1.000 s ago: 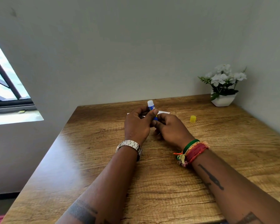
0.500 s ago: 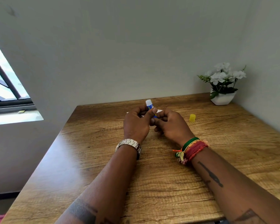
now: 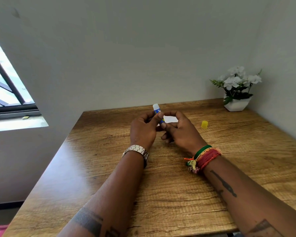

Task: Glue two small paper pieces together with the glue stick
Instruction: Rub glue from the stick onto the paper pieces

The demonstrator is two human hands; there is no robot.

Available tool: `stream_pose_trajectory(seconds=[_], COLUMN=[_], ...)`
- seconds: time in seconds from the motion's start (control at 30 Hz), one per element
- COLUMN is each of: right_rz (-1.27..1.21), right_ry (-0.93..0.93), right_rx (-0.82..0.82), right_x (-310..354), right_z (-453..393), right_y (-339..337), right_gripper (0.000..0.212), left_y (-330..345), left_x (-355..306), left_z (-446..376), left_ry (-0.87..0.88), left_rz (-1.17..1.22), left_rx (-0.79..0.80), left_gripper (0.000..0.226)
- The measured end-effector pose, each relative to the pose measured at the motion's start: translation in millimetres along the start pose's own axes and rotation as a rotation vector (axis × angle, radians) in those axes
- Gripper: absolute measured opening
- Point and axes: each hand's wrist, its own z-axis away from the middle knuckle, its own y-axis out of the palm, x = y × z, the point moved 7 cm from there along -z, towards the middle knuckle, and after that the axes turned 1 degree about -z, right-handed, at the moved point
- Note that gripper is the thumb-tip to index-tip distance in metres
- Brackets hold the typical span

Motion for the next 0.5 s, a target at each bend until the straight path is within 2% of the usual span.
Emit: stream_pose_trajectory(seconds=[0.13,0.23,0.33,0.43,0.5], right_rz=[-0.011,-0.04,-0.101,-0.125,-0.124], right_ry=[-0.007,-0.001,0.022,0.038,0.044], right_rx=[-0.013,-0.031,-0.095,-0.163,-0.192], right_x=[-0.6,-1.5,-2.0,-2.2,-3.1], right_z=[-1.2,-1.4,-2.8,-5.3,-6.7], right_y=[-0.4,-1.8,-8.3,-16.9,-19.7], right_gripper=[0.032,0.025,0.027,0.029,0.027], left_y=[1.5,1.1,-6.0,-27.9,-37.5], left_x=[3.2,1.6,-4.9,-15.5,-12.9], left_z=[0.1,1.6,-2.7,-19.7,-32.4], left_ry=[-0.04,-0.019,0.032,0.165,0.188], left_rz=[0.011,-0.07,-0.298,-0.618,-0.823], left_rx=[0.049,0.059,0.057,-0.029,0.0], left_gripper=[0.016,0.019,0.035,0.022,0.021])
